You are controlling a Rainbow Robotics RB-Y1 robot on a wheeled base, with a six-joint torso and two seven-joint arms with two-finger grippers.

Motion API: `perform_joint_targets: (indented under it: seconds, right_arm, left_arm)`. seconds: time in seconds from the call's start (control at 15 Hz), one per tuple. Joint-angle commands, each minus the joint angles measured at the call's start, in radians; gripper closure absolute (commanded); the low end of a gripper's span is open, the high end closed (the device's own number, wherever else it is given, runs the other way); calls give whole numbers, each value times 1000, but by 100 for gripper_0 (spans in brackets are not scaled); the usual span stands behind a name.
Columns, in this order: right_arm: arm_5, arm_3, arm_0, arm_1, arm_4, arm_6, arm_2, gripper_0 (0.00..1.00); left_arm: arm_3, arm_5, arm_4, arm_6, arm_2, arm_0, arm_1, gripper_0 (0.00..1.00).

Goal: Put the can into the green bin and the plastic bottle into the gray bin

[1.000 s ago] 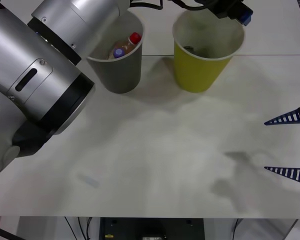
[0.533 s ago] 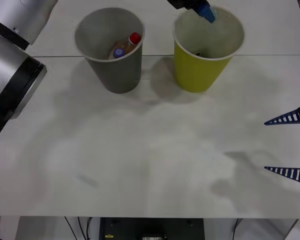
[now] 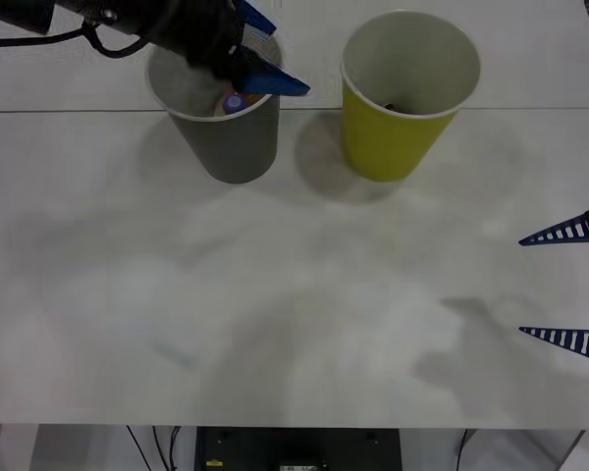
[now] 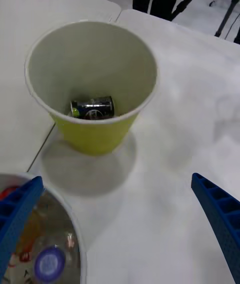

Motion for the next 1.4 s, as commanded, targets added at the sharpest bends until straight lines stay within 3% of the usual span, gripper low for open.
perform_joint_targets:
  seconds: [0.07,0.33,0.53,1.07,1.4]
  right_arm:
    - [0,0,0,0,0,0,0,0]
    - [0,0,0,0,0,0,0,0]
    - [0,0,0,0,0,0,0,0]
    - [0,0,0,0,0,0,0,0]
    - [0,0,0,0,0,0,0,0]
  left_arm:
    - [-201,-26,18,-48,122,200,60,0]
    - [-351,-94,60,-272,313,470,75,0]
    - [-415,-94,77,-418,357,609,109,0]
    - [-478,-94,69,-777,457,893,105,0]
    - [-497,-95,81,-861,491,986,105,0]
